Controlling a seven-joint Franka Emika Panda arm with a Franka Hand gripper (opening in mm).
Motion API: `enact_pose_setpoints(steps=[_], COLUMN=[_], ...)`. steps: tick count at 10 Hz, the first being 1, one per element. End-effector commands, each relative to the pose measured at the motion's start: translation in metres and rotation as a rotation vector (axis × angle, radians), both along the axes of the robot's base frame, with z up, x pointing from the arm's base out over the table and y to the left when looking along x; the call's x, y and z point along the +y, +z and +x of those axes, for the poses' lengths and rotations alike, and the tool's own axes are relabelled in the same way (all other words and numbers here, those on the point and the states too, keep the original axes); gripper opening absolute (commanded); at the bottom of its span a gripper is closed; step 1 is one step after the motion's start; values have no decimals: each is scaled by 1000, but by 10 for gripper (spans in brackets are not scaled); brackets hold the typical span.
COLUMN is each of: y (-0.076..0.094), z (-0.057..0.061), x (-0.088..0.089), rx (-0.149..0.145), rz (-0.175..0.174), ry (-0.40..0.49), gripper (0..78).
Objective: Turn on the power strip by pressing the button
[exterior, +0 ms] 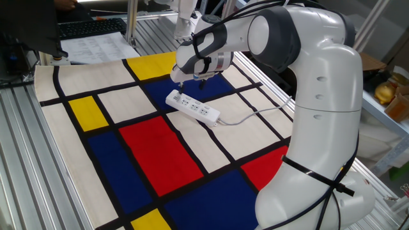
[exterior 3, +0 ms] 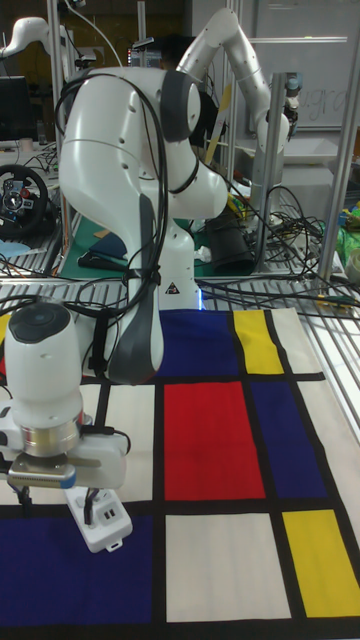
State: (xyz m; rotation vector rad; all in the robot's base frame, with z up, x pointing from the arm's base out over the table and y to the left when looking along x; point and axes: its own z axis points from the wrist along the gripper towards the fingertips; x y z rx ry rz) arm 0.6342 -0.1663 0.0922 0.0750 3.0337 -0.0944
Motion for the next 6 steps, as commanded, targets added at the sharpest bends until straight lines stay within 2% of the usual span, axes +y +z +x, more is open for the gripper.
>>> enact_pose_setpoints(steps=[1, 6], y=[-4, -1], z=[3, 5], x=[-6, -8], rx=[-18, -24], rz=[1, 1], ry=[2, -2], gripper=[774, 774])
